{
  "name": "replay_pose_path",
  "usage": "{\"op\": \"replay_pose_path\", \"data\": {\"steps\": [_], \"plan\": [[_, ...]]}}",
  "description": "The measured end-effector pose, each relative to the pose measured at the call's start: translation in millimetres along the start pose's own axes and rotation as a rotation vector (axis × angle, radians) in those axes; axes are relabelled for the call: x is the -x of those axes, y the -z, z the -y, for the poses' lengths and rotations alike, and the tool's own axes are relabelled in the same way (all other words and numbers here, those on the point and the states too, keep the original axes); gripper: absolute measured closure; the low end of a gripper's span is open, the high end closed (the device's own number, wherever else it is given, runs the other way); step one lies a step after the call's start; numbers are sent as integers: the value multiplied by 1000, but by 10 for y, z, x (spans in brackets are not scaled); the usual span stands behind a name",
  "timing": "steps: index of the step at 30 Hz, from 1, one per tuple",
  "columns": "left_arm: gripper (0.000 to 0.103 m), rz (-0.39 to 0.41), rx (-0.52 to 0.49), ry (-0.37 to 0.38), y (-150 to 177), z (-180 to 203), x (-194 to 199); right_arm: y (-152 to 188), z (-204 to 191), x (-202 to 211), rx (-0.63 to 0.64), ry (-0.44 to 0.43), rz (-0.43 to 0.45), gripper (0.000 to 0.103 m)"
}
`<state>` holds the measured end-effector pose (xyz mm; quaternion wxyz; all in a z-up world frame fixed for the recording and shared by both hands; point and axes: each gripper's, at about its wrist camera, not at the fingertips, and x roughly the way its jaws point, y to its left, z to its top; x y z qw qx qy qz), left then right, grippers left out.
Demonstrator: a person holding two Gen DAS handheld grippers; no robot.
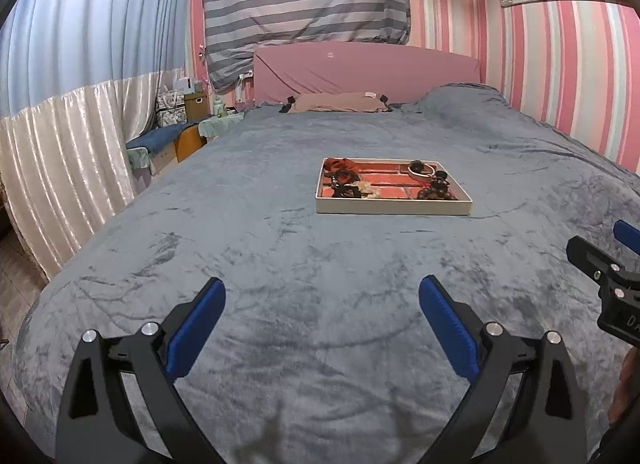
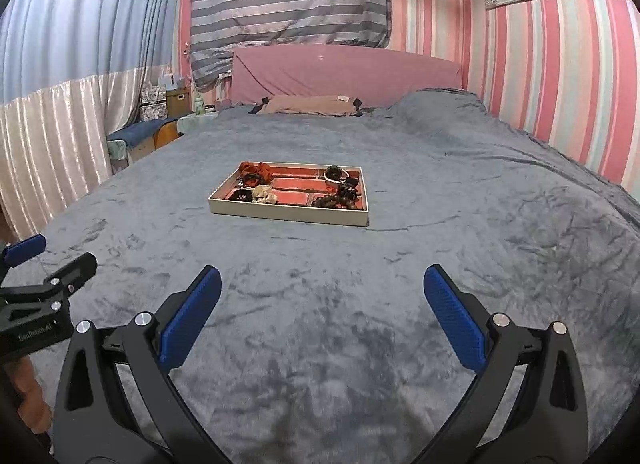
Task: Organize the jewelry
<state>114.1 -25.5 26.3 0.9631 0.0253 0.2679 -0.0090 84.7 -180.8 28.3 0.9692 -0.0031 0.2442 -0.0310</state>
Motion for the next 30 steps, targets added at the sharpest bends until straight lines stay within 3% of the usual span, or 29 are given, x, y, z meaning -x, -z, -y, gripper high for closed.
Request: {"op": "replay_pose_path", "data": {"steps": [3, 8, 30], "plan": [[8, 11, -16, -32, 10, 40, 13, 15, 26, 51, -12, -2, 1, 4], [8, -10, 8, -19, -5, 3, -15, 22, 27, 86, -12, -1, 0, 4], [8, 27, 0, -41, -53, -40, 59, 36, 13, 196, -25, 39, 60, 4]]}}
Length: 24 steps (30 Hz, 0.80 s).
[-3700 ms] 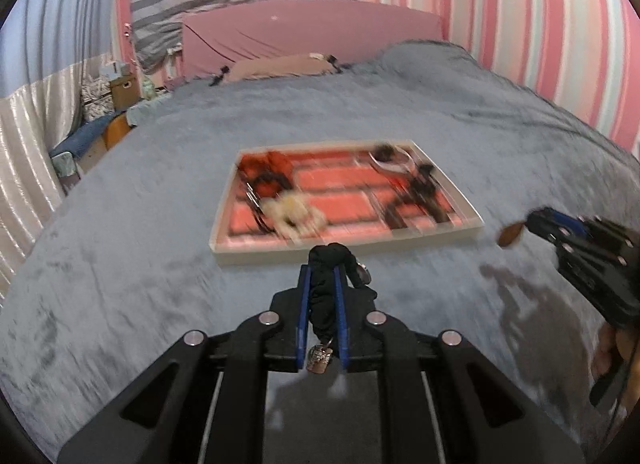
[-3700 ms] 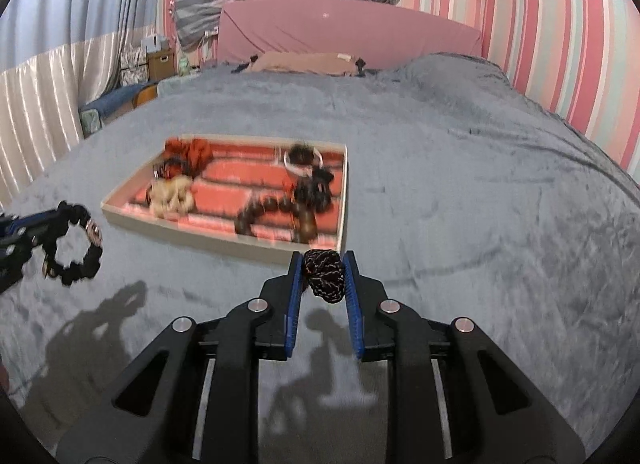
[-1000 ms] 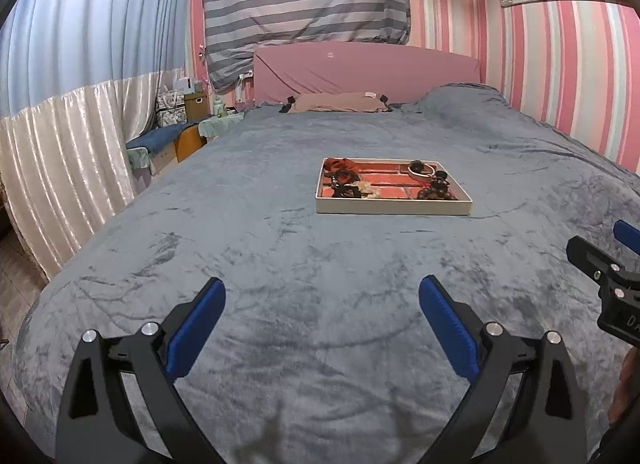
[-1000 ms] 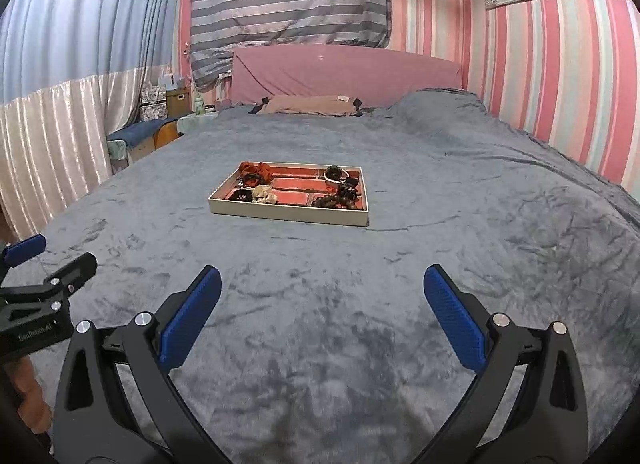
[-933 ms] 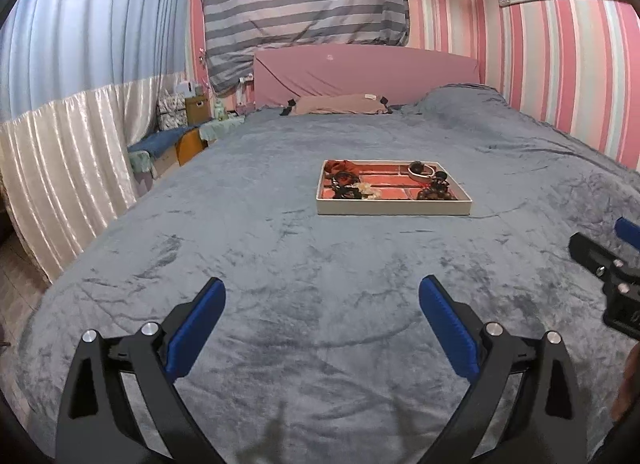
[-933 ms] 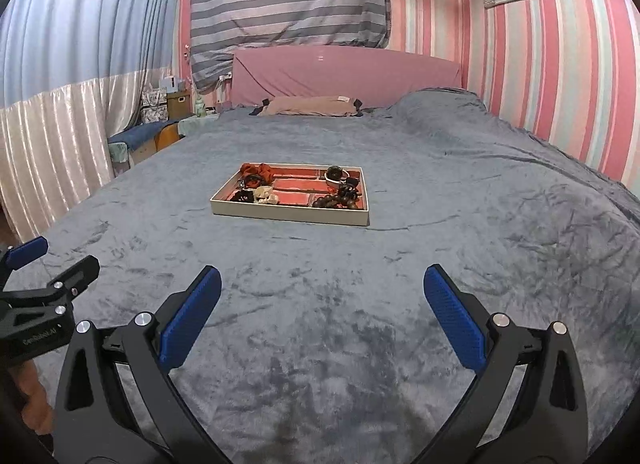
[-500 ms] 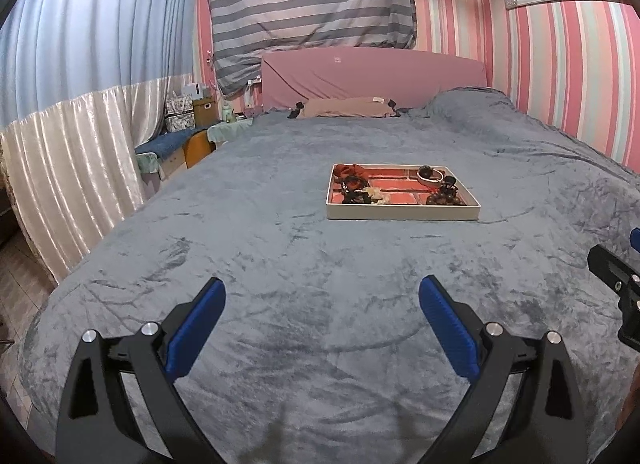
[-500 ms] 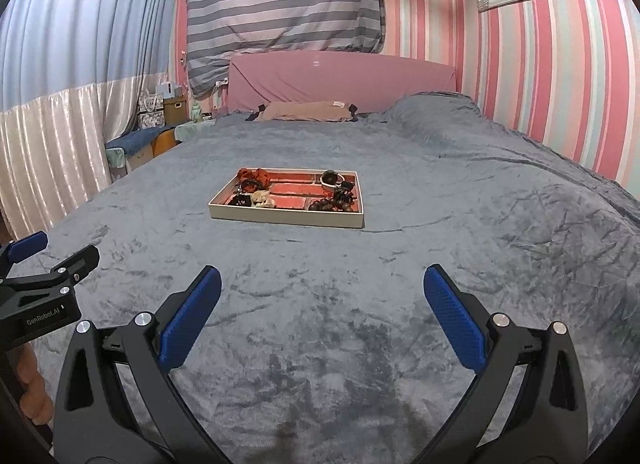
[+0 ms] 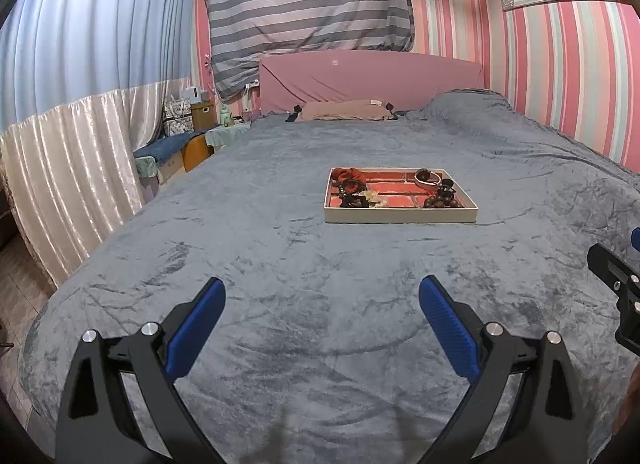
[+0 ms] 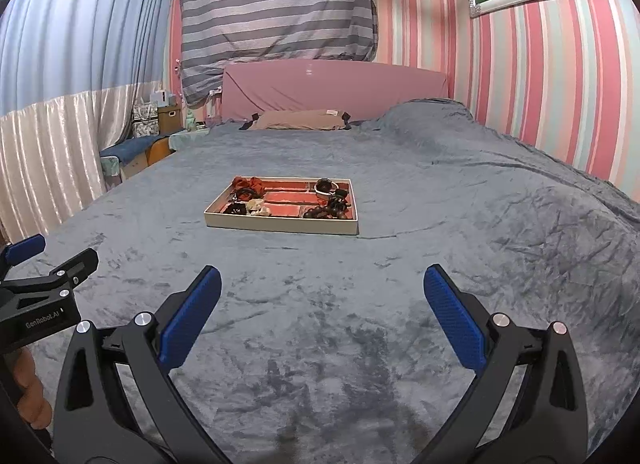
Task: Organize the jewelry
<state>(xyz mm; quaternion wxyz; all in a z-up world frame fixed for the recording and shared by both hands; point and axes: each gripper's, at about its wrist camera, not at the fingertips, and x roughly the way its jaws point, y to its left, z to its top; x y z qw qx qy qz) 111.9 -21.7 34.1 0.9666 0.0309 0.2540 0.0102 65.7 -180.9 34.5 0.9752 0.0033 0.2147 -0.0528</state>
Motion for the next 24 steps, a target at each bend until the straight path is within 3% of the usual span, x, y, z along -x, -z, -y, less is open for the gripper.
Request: {"op": "replay_pose_path", "data": {"steps": [24], "plan": [[8, 13, -1, -7, -56, 10, 37, 36, 21, -7, -14, 18, 1, 4]]}}
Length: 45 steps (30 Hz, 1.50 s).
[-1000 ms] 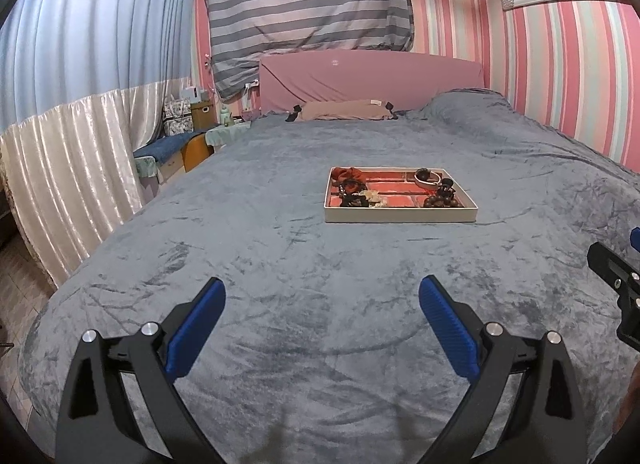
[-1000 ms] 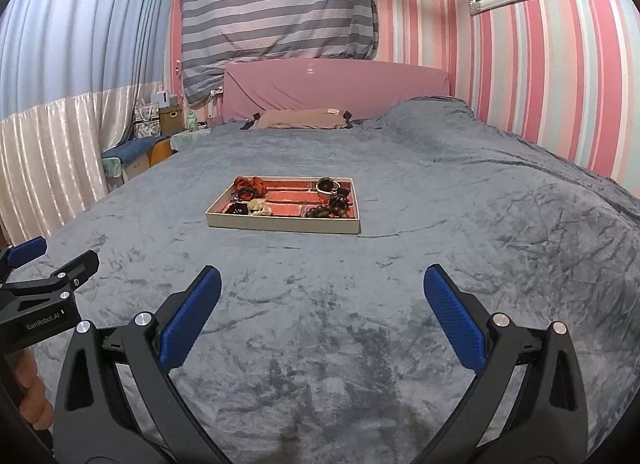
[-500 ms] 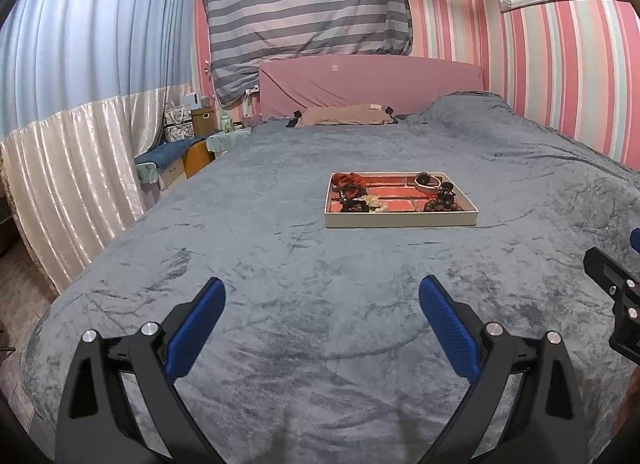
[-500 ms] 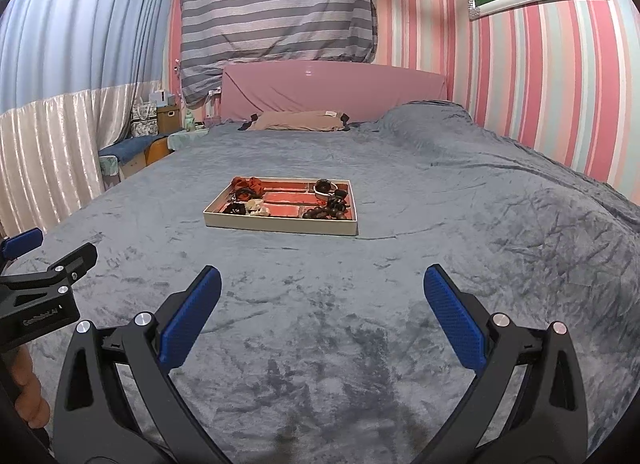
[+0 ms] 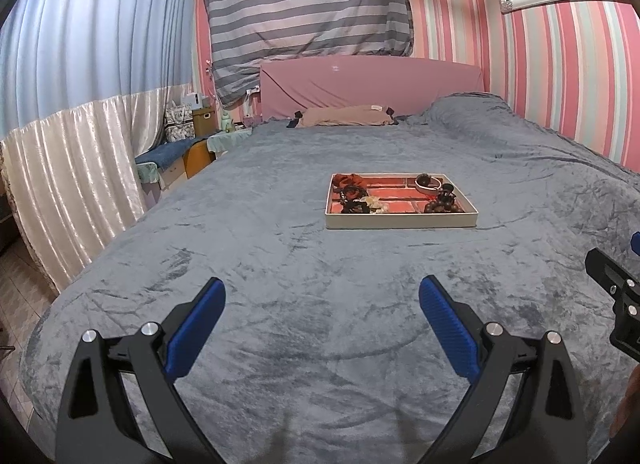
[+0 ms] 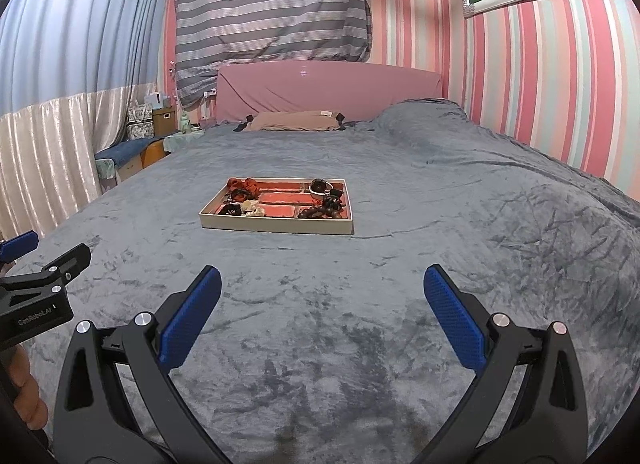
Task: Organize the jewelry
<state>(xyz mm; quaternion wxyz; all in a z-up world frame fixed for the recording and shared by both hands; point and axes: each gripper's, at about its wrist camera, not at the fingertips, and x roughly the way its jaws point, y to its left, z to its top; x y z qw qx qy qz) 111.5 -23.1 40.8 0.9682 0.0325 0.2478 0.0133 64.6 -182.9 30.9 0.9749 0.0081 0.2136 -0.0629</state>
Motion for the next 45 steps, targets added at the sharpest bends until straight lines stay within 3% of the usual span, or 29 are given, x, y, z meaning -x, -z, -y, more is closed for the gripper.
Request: {"op": "replay_pose_path", "data": {"steps": [45], "plan": [[8, 13, 4, -11, 31, 23, 30, 37, 23, 10, -4, 11, -4, 4]]}}
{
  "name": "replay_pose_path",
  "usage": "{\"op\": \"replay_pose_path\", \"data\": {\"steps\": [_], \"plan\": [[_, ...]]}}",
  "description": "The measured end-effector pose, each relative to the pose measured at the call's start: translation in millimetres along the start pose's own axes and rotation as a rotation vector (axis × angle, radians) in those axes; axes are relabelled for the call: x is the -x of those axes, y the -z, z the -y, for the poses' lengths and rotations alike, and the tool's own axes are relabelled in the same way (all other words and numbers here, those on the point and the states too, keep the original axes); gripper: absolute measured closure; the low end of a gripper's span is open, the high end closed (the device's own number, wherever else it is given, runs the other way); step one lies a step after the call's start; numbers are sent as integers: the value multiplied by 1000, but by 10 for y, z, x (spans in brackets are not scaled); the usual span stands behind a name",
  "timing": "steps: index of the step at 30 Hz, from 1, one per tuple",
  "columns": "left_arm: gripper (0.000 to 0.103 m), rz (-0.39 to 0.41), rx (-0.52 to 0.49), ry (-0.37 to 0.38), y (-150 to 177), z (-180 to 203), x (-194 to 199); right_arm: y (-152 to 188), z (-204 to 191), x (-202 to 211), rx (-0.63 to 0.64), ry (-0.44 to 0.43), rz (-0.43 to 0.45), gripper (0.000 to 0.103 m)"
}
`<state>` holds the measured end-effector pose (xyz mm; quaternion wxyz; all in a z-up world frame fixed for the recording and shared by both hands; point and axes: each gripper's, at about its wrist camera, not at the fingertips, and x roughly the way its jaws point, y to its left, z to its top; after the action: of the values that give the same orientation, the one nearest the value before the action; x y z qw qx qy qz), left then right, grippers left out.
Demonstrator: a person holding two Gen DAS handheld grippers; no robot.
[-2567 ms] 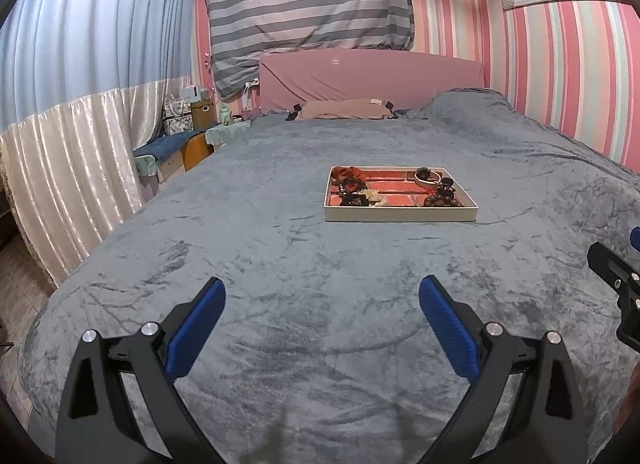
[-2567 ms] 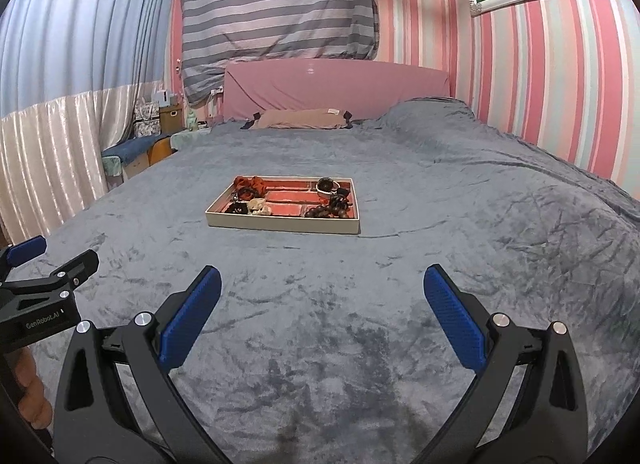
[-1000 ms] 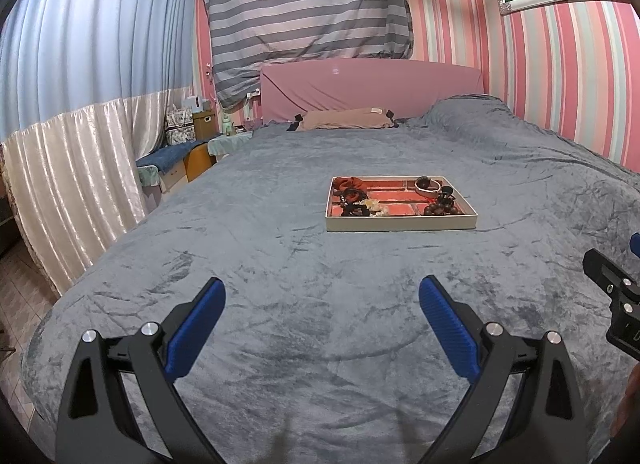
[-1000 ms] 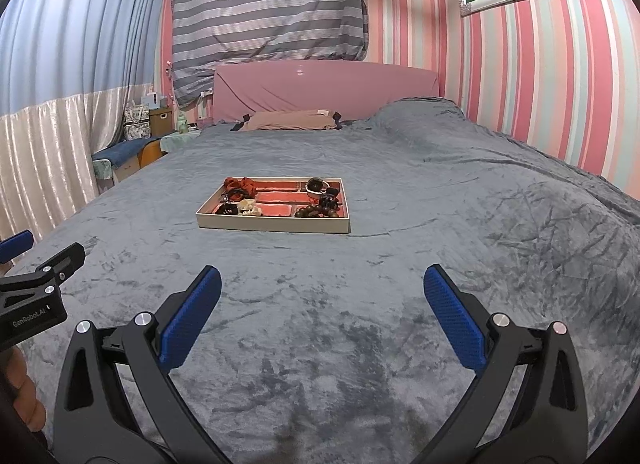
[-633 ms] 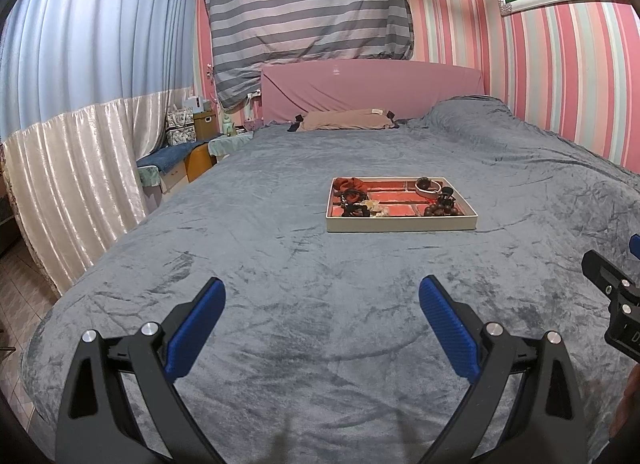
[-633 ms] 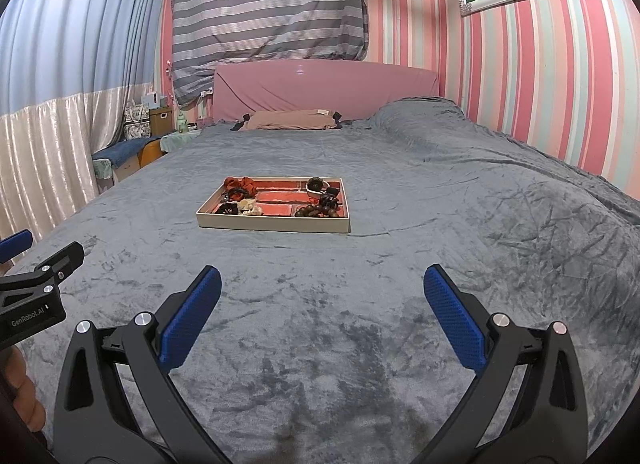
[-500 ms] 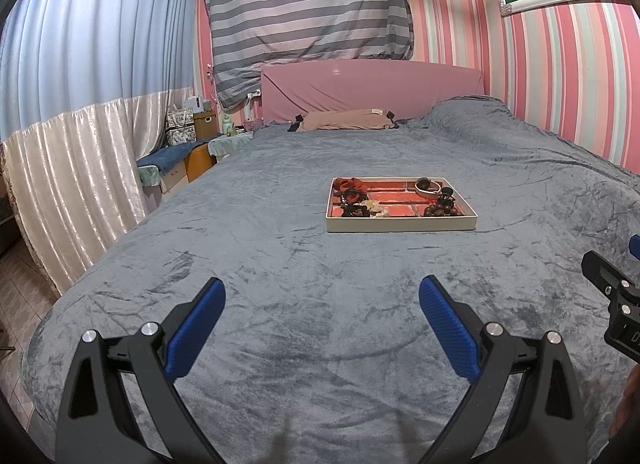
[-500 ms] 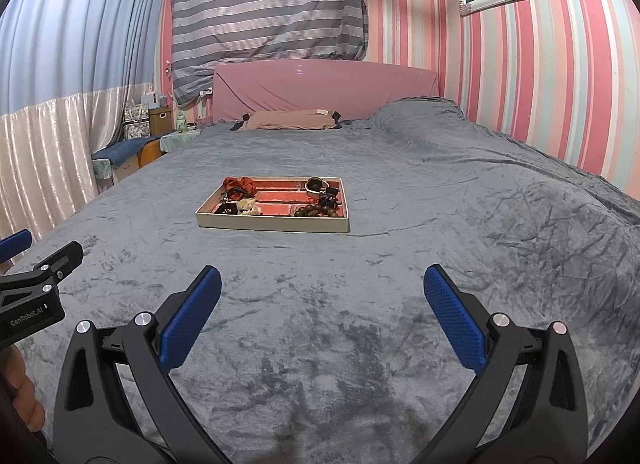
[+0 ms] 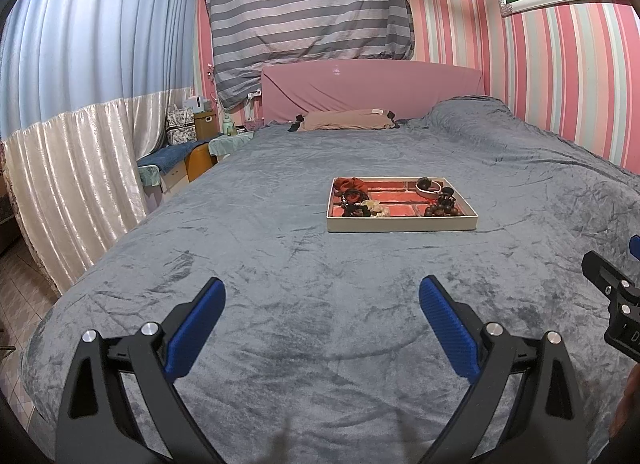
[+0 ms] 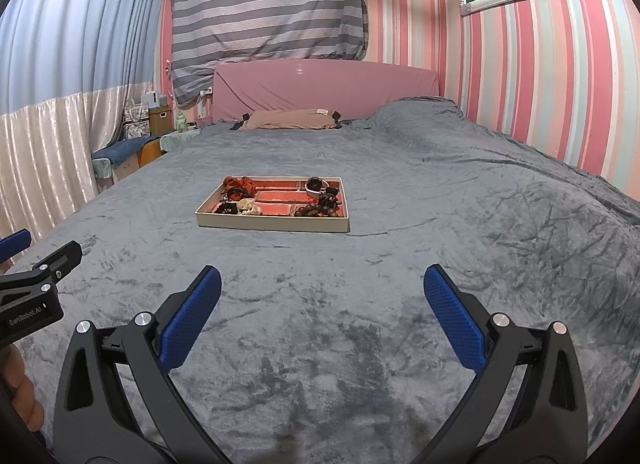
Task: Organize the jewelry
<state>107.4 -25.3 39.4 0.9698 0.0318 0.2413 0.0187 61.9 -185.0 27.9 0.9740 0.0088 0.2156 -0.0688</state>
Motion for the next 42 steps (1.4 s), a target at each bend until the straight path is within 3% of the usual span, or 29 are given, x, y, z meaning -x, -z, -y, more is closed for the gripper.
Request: {"op": "replay_pose_path", "data": {"steps": [42], "plan": [[8, -21, 9, 0, 0, -21, -9, 54, 39, -40, 2, -2, -16, 4]]}}
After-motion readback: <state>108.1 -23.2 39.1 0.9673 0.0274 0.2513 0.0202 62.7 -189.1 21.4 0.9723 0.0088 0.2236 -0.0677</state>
